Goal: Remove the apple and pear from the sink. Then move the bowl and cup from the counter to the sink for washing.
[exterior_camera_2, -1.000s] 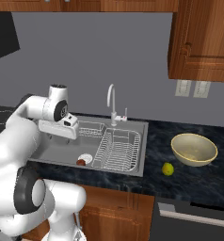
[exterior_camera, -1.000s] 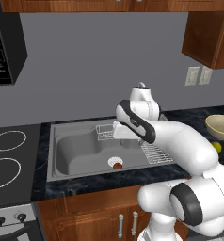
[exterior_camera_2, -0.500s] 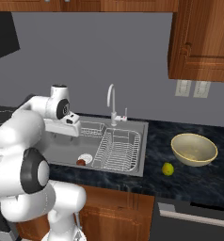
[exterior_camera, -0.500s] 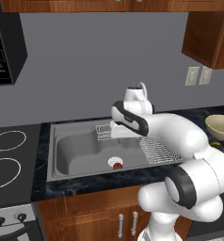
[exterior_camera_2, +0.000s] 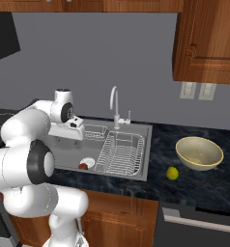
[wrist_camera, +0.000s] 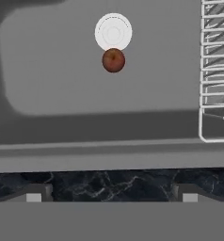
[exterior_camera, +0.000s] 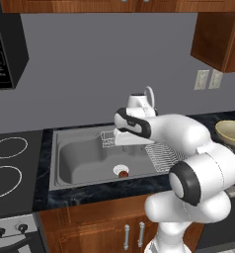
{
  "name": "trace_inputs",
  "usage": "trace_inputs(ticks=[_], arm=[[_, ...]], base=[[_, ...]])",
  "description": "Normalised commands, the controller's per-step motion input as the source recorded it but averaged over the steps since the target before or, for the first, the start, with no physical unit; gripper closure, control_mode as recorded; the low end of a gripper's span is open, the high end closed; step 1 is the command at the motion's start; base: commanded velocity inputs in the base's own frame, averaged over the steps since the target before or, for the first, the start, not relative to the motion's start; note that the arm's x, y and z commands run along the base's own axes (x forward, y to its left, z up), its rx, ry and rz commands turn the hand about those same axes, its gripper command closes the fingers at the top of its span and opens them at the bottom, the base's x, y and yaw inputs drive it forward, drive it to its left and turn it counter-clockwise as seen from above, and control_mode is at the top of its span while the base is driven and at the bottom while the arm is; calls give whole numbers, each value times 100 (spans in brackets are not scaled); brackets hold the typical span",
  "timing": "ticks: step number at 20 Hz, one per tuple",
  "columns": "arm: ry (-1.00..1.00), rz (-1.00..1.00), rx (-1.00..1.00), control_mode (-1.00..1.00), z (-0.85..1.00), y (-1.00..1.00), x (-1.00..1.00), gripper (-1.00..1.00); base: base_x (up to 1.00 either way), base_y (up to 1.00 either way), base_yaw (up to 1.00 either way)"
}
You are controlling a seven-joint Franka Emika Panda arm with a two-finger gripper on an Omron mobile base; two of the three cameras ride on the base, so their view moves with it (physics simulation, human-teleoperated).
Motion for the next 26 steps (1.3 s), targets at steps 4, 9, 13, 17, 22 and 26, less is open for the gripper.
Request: trace_inputs(ticks=[4, 9, 13, 17, 22, 26], arm=[[0, 0, 0, -100, -14, 0, 19, -100], [0, 0, 0, -100, -14, 0, 19, -100], [0, 0, 0, -100, -14, 0, 16, -100], [4, 0, 0, -100, -17, 0, 5, -100], [3, 0, 0, -100, -19, 0, 11, -100], [0, 0, 0, -100, -18, -2, 12, -100]], base=[[0, 0, 0], [0, 0, 0], [0, 0, 0], [0, 0, 0], [0, 0, 0], [0, 0, 0]])
